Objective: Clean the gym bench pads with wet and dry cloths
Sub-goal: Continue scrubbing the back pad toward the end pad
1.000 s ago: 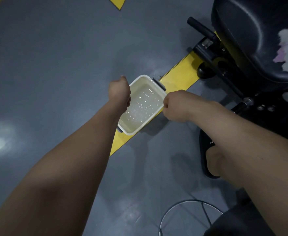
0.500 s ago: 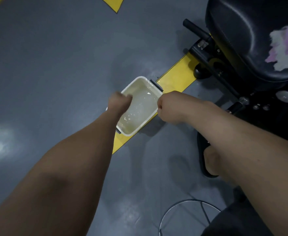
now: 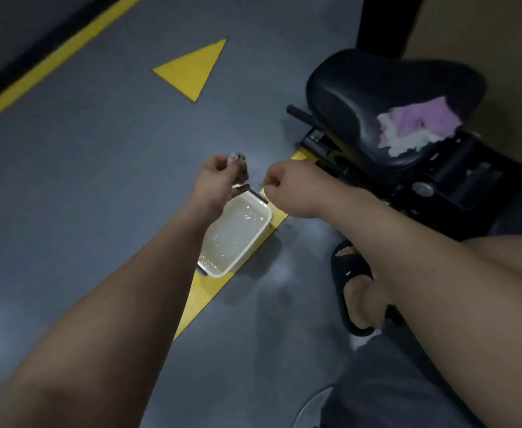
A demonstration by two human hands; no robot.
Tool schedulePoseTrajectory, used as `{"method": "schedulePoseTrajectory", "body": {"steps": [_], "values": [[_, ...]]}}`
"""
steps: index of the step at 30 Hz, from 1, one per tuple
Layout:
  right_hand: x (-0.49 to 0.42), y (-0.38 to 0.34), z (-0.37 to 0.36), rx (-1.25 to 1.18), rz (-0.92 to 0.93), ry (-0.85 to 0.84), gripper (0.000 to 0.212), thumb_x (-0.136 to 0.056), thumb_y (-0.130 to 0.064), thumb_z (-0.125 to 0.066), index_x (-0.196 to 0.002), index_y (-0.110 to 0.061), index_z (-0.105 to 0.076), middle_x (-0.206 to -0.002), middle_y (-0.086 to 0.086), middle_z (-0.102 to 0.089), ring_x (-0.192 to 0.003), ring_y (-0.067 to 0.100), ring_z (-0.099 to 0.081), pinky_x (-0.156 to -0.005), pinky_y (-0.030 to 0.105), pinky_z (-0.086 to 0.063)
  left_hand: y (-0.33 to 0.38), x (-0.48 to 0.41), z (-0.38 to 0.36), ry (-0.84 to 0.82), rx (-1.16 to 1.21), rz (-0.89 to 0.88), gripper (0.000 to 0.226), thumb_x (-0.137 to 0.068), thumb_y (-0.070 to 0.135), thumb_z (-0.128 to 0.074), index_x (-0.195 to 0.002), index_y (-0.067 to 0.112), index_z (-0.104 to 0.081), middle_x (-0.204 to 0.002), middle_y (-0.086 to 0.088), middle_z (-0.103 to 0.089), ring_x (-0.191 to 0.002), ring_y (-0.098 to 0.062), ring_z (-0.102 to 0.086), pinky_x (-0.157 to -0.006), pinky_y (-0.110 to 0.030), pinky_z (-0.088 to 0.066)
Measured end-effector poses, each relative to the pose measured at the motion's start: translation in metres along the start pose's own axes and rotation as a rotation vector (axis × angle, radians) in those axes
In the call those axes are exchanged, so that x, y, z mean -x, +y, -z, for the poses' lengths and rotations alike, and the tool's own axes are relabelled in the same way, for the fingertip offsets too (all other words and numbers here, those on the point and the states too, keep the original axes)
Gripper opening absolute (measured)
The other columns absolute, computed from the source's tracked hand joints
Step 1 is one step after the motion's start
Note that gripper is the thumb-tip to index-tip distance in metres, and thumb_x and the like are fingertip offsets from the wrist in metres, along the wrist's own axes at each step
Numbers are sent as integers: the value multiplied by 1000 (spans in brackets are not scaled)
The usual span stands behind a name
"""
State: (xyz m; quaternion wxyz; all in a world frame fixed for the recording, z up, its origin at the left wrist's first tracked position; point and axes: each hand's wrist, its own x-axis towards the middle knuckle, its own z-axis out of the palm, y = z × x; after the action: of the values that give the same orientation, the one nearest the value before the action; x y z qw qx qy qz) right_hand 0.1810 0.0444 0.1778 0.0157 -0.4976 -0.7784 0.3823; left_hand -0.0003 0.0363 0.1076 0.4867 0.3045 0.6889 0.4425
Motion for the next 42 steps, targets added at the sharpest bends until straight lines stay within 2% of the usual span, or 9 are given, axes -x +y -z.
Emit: {"method": "schedulePoseTrajectory", "body": {"steps": [3, 9, 14, 19, 25, 29, 36, 39, 42], "values": [[40, 17, 46, -12, -55, 161, 23, -97, -25, -49, -108, -21, -70, -116, 1, -70, -108, 23, -62, -86, 27, -48, 60, 30, -44, -105, 22, -98, 19, -98, 24, -68, -103, 8, -60, -82, -5, -68, -79, -16, -67, -79, -37, -62], [154, 103, 135, -161, -180, 561, 16, -97, -32, -56, -89, -20, -63, -89, -4, -67, -92, 19, -60, -74, 25, -39, 153, 113, -178, -447, 36, -189, 26, -94, 36, -72, -105, 14, -62, -103, -7, -71, -99, -19, -68, -96, -41, -57], [287, 179, 184, -894, -243, 845, 35, -98, -51, -58, -100, -16, -63, -79, -2, -64, -72, 18, -62, -76, 41, -59, 172, 218, -314, -874, -77, -251, 11, -98, 17, -66, -101, 7, -67, -89, -6, -75, -83, -16, -71, -79, -30, -59], [420, 242, 171, -1130, -248, 874, 34, -95, -36, -70, -104, -5, -61, -70, -2, -70, -70, 13, -67, -81, 30, -57, 139, 304, -416, -1176, -418, -384, 31, -87, 4, -77, -113, -2, -63, -91, -7, -74, -82, -12, -72, -74, -22, -56], [519, 303, 120, -1240, -304, 965, 8, -92, 1, -68, -99, 2, -65, -74, 6, -72, -74, 16, -70, -79, 27, -59, 82, 362, -484, -1370, -560, -261, 26, -86, 0, -76, -109, -3, -65, -90, -12, -74, -83, -20, -71, -77, -24, -57], [539, 340, 88, -1155, -464, 1011, 18, -89, 9, -57, -95, -1, -71, -82, 12, -72, -75, 19, -69, -74, 28, -57, 51, 370, -507, -1410, -652, -153, 21, -94, -5, -61, -114, -3, -68, -105, -18, -72, -96, -22, -70, -87, -27, -58], [534, 382, 66, -1131, -511, 1030, 17, -95, -37, -67, -98, -20, -68, -75, -3, -63, -71, 14, -60, -69, 33, -57, 14, 378, -536, -1183, -602, -97, 18, -102, 16, -60, -113, 6, -68, -100, -12, -68, -81, -14, -67, -70, -26, -59], [527, 396, 52, -1060, -479, 990, 15, -86, -28, -73, -99, -23, -68, -76, 4, -66, -70, 20, -60, -71, 39, -52, 8, 373, -542, -1105, -581, -80, 15, -100, 24, -64, -108, 11, -68, -98, -8, -70, -84, -15, -67, -70, -27, -57], [517, 407, 38, -1047, -536, 1019, 7, -95, -18, -67, -101, -19, -64, -59, -9, -62, -63, 17, -60, -70, 35, -48, -2, 364, -547, -1024, -638, -100, 11, -100, 27, -65, -104, 17, -68, -94, -3, -69, -77, -13, -66, -71, -28, -59]]}}
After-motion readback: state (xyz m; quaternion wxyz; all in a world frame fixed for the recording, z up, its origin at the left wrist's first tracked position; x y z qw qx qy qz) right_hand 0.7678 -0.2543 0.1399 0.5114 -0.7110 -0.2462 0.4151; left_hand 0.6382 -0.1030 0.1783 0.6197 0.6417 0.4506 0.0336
